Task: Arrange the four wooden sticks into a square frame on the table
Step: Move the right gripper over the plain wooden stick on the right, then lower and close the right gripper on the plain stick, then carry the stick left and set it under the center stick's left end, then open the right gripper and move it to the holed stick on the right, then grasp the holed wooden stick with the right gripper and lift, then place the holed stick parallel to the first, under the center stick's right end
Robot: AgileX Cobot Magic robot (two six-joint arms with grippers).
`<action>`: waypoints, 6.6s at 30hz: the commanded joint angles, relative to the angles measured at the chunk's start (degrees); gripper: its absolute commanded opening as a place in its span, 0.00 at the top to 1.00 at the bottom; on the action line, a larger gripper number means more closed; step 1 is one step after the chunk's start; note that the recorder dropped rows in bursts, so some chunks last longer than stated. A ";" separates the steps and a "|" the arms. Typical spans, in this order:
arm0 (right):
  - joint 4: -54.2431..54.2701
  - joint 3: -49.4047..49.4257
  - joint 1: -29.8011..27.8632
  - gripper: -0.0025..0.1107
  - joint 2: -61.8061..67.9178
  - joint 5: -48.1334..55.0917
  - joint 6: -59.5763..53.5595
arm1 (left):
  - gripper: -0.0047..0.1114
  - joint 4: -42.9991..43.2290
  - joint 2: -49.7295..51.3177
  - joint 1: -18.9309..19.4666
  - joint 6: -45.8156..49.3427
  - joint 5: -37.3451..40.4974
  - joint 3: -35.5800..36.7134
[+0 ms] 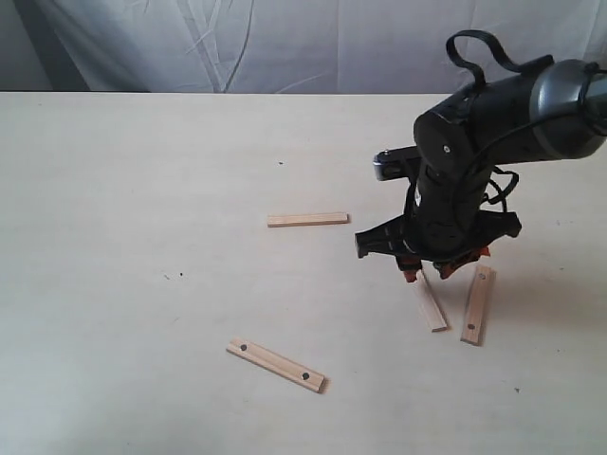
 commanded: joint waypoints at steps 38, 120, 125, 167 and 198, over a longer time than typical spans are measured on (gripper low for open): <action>9.97 -16.22 4.23 0.99 2.46 3.85 -2.47 | 0.96 -0.39 -0.35 0.03 -0.03 -0.89 0.22; 7.42 12.48 -7.36 0.59 -10.46 -2.51 13.79 | 0.96 -0.39 -0.35 0.03 -0.03 -0.89 0.22; 5.91 16.31 -7.36 0.59 -9.69 -9.19 19.14 | 0.96 -0.39 -0.35 0.03 -0.03 -0.89 0.22; 14.15 -17.85 -0.43 0.98 2.54 4.29 -2.24 | 0.96 -0.39 -0.35 0.03 -0.03 -0.89 0.22; 14.64 -25.55 2.05 0.85 16.47 0.69 -3.79 | 0.96 -0.39 -0.35 0.03 -0.03 -0.89 0.22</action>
